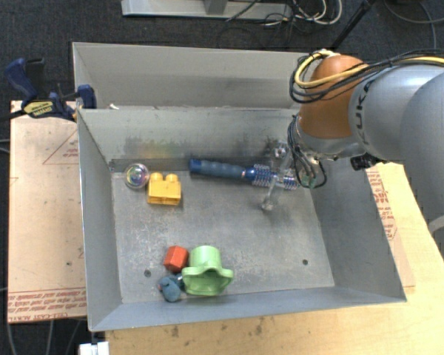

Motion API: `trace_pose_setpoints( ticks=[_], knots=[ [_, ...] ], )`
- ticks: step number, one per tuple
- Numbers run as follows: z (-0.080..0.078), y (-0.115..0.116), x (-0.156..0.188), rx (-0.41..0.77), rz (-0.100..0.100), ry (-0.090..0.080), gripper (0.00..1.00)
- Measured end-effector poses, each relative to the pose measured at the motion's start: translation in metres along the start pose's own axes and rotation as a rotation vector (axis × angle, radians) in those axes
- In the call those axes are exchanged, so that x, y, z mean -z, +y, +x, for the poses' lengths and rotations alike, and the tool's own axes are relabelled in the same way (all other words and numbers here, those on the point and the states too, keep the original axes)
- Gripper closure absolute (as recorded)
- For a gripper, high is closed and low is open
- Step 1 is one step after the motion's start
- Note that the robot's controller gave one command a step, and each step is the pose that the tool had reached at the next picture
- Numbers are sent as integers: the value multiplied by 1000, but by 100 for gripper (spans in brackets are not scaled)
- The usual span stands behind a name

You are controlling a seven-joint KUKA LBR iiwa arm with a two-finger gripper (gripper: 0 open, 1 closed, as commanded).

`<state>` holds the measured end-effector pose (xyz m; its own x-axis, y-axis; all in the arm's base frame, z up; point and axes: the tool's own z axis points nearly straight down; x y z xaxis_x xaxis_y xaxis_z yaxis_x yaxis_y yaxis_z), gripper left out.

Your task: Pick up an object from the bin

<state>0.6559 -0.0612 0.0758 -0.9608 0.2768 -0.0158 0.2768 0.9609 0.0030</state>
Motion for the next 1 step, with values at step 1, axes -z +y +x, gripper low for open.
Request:
trace_pose_setpoints(
  ticks=[1],
  knots=[
    [0, 0, 0, 0, 0, 1, 100]
  ],
)
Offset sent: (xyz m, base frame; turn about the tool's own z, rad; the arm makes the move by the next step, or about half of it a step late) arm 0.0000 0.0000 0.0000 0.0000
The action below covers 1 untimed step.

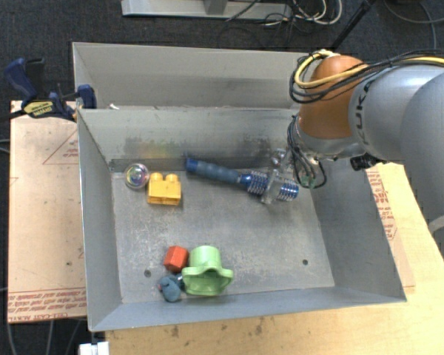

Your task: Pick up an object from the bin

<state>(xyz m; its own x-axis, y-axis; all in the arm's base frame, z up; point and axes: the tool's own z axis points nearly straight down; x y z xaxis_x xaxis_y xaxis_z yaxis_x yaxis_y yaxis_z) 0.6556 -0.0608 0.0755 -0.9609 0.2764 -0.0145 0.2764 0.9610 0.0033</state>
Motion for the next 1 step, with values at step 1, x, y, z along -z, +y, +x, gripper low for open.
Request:
trace_pose_setpoints(
  ticks=[1],
  knots=[
    [2, 7, 124, 2, 1, 5, 100]
  ],
)
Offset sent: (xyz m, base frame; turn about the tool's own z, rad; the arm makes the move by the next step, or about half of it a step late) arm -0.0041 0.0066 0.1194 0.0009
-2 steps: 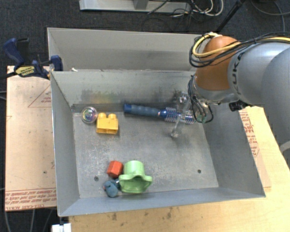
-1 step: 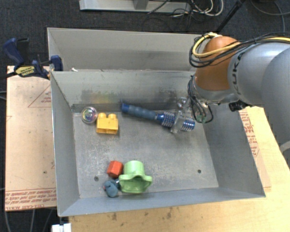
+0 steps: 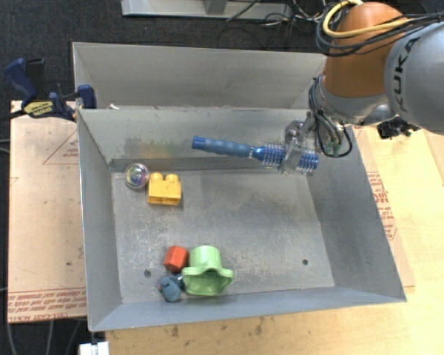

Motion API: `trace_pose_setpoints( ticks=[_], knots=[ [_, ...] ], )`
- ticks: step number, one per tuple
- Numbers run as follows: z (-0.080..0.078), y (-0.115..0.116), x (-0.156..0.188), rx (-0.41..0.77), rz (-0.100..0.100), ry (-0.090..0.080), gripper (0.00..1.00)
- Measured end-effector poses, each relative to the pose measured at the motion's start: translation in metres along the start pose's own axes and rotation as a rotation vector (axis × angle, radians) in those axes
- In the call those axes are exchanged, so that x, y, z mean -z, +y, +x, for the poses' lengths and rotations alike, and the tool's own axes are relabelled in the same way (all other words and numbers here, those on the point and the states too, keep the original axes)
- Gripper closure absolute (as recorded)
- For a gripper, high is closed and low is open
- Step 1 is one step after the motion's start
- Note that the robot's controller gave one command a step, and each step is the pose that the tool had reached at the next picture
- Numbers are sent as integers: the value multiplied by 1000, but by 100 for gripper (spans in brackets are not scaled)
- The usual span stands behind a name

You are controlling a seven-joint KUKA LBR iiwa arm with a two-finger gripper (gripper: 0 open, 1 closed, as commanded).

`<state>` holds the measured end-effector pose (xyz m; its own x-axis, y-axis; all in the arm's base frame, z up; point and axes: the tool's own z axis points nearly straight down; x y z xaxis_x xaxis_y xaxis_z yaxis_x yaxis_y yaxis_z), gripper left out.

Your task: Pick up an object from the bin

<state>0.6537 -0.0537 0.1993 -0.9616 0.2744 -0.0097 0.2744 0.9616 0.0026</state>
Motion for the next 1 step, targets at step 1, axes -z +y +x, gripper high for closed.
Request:
trace_pose_setpoints(
  ticks=[1],
  knots=[
    [6, -8, 75, 287, 1, 2, 100]
  ],
)
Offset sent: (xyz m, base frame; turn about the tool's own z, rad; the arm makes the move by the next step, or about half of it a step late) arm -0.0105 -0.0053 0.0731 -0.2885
